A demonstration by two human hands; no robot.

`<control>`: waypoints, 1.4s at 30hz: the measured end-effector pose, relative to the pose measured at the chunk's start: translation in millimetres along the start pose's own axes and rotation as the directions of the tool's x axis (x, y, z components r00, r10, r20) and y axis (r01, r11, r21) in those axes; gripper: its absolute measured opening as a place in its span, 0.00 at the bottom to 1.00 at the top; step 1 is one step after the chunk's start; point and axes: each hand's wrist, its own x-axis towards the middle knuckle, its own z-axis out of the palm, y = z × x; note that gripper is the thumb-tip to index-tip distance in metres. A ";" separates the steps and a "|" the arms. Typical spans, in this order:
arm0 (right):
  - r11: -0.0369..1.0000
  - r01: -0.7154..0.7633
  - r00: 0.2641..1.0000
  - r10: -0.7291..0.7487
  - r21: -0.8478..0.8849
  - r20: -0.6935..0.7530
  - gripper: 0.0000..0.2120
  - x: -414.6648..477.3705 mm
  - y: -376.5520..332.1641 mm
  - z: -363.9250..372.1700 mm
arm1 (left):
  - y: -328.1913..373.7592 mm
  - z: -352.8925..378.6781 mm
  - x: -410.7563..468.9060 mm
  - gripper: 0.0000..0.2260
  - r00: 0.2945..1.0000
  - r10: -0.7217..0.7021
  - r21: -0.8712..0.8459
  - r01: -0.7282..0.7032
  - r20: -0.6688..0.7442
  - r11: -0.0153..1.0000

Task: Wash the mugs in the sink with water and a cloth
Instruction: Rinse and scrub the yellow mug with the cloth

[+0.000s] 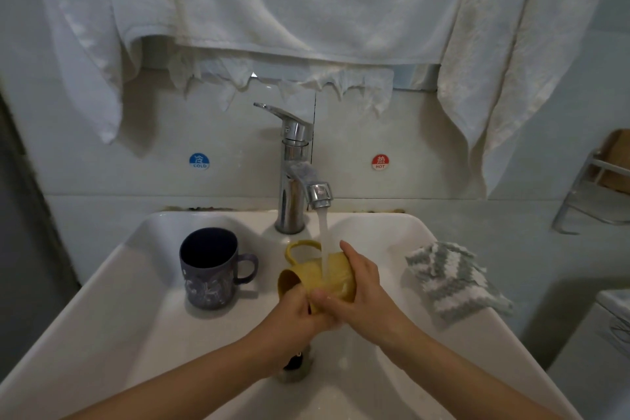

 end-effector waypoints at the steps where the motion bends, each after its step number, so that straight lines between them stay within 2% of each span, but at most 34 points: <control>1: 0.999 -0.001 1.000 0.001 0.045 0.009 0.38 -0.4 0.3 -1.3 | 0.2 -0.2 -0.1 0.18 1.000 0.000 -0.010 0.000 -0.003 1.000; 5: 0.975 -0.008 0.996 -0.011 0.221 0.088 0.34 1.0 2.2 -11.0 | -0.8 -4.1 0.6 0.17 1.000 -0.017 -0.040 0.016 -0.026 0.999; 14: 0.987 -0.103 0.994 0.098 0.126 0.042 0.33 2.2 3.6 -3.5 | -1.6 2.8 -4.1 0.16 1.000 0.016 0.010 -0.016 0.004 1.000; 18: 0.993 -0.084 0.995 0.080 0.077 0.051 0.32 1.6 0.4 -1.4 | -0.1 4.4 -3.5 0.17 0.999 0.036 0.071 -0.036 0.002 0.997; 22: 0.997 -0.068 0.996 0.066 0.027 0.055 0.32 1.1 -1.6 -2.2 | -0.8 3.7 -2.8 0.18 1.000 0.026 0.052 -0.026 -0.007 0.998; 26: 0.994 -0.098 0.994 0.096 0.049 0.055 0.35 0.4 -2.6 -1.6 | -3.9 6.1 -3.8 0.18 1.000 0.020 0.049 -0.020 0.005 0.999; 32: 0.995 -0.095 0.994 0.095 0.010 0.050 0.34 0.3 -4.7 1.4 | -7.7 5.8 -4.2 0.19 1.000 0.017 0.136 -0.014 -0.021 0.991; 38: 0.985 -0.107 0.993 0.100 0.137 0.058 0.31 -0.2 -5.7 -2.2 | -5.4 3.0 -1.9 0.21 0.999 0.019 0.178 -0.013 -0.031 0.984; 42: 0.983 -0.123 0.991 0.114 0.133 0.073 0.33 1.0 -6.7 -0.3 | -5.7 5.2 -2.3 0.23 0.999 0.019 0.194 -0.010 -0.046 0.981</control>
